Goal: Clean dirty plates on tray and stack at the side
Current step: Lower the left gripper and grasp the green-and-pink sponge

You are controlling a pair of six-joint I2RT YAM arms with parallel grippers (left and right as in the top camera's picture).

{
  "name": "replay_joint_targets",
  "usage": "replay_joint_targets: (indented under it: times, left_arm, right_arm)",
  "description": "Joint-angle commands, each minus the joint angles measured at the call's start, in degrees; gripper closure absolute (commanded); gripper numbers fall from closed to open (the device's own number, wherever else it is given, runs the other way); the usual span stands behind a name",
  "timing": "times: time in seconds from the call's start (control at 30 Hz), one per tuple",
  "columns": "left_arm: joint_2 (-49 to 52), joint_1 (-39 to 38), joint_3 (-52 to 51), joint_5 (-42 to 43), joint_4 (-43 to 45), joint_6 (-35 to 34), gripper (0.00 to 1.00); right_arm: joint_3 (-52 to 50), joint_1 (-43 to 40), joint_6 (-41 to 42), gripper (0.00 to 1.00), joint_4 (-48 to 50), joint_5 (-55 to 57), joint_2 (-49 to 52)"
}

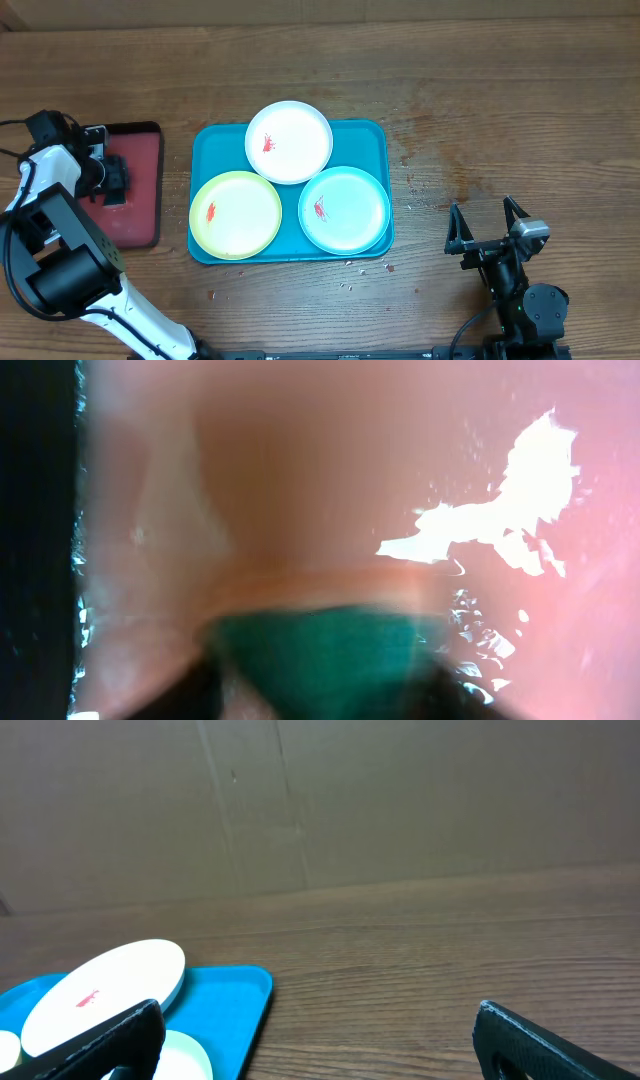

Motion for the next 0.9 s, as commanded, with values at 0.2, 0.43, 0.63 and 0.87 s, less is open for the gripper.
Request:
replay_joint_targets:
  times: [0.2,0.43,0.63,0.87]
  left_arm:
    - [1.64,-0.48,-1.11,0.11,2.58,-0.24,0.0]
    - [1.64,-0.48,-1.11,3.52,4.11,-0.24,0.0]
    - [1.64,-0.48,-1.11,4.57,5.92,-0.24,0.17]
    - [1.64,-0.48,-1.11,4.55,5.6,-0.28,0.96]
  right_arm:
    - [-0.61,-0.31,0.22,0.0,0.33,0.55,-0.42]
    - [-0.61,-0.31,0.22,0.0,0.33,0.55,-0.42]
    - [-0.61,-0.31,0.22,0.0,0.33,0.55,-0.42]
    - [-0.61,-0.31,0.22,0.0,0.33,0.55,-0.42]
